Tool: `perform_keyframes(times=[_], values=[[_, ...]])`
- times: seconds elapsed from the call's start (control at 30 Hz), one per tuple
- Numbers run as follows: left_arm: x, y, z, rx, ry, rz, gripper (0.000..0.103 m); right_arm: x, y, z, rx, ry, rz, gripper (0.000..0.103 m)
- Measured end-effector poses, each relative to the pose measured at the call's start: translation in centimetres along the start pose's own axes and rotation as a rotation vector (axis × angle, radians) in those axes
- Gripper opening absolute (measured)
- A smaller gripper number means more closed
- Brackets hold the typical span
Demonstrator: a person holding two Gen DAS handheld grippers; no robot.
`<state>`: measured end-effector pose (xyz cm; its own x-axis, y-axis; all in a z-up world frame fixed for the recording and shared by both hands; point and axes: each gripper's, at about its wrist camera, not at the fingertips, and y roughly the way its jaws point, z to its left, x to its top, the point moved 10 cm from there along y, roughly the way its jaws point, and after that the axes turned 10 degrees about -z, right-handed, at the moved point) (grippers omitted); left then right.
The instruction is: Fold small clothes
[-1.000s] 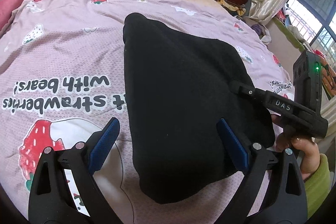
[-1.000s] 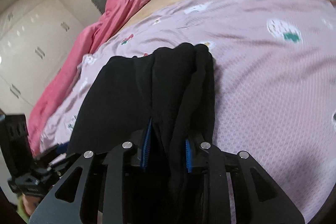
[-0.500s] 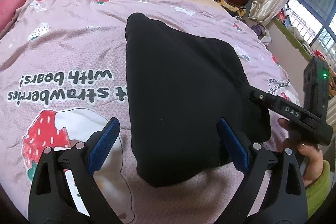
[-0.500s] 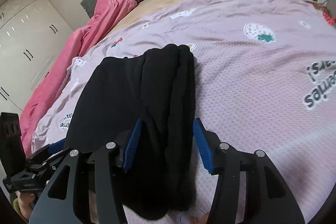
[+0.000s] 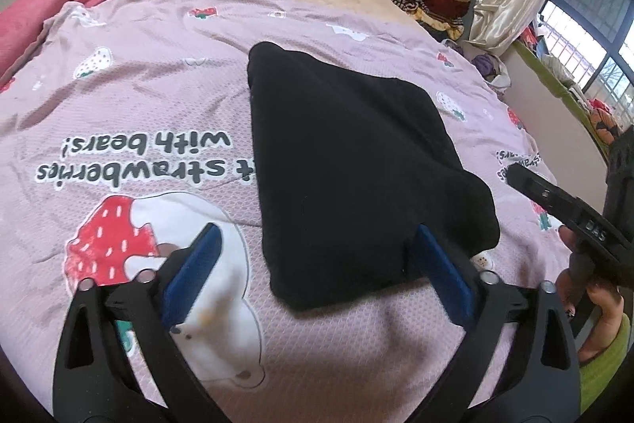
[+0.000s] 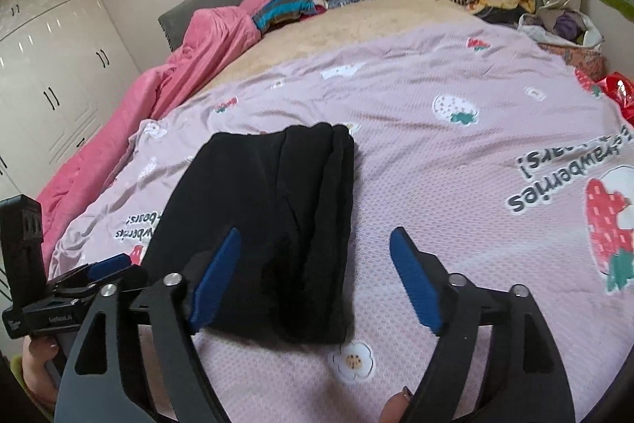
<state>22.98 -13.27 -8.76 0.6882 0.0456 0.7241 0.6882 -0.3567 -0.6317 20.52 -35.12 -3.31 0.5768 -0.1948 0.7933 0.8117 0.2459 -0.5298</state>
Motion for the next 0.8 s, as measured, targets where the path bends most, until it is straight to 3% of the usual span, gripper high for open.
perform_keyframes(times=[0.17,0.5,0.8], values=[[0.1,-1.8,0.2,0.005,-0.002,-0.027,0.093,0.5,-2.5,0.5,-0.013,0.010,-0.061,0.096],[-1.3,-6.0,1.1,0.019,0.010,-0.099,0.093,-0.6,-7.7,3.9,0.029,-0.009,-0.143,0.098],[-3.9,-8.8,1.2,0.028,0.077,-0.150,0.093,-2.8,-10.5,6.0,-0.049,-0.112,-0.218,0.099]])
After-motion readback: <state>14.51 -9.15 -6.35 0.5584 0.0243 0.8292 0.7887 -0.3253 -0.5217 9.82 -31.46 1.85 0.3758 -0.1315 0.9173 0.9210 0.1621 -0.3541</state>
